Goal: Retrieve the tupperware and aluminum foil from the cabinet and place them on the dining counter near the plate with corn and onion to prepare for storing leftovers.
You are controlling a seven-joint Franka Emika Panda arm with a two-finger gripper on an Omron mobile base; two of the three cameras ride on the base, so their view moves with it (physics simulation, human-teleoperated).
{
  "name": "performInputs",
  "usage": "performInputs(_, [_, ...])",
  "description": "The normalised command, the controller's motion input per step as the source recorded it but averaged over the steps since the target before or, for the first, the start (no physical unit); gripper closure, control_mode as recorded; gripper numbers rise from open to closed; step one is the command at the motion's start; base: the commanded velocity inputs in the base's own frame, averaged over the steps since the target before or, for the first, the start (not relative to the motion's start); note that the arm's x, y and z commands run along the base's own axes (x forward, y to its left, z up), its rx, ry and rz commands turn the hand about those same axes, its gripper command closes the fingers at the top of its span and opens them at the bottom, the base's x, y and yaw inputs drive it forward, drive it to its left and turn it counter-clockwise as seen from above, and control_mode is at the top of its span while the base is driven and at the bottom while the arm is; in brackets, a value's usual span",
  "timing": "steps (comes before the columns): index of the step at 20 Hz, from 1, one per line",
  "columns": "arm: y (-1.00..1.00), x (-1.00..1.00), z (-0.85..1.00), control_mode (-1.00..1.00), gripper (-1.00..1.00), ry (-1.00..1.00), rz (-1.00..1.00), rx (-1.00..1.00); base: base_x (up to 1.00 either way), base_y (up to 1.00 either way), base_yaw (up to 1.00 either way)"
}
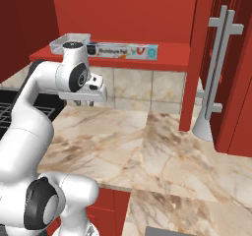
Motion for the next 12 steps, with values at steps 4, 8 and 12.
performInputs(4, [0.00, 0.00, 0.01, -1.00, -1.00, -0.08, 0.00, 0.00, 0.00, 0.00, 0.00])
performInputs(8, [0.01, -0.06, 0.19, -1.00, -1.00, -0.32, 0.00, -0.02, 0.00, 0.00, 0.00])
performInputs(12, [0.01, -0.02, 0.36, -1.00, -1.00, -0.42, 0.00, -0.03, 0.00, 0.00, 0.00])
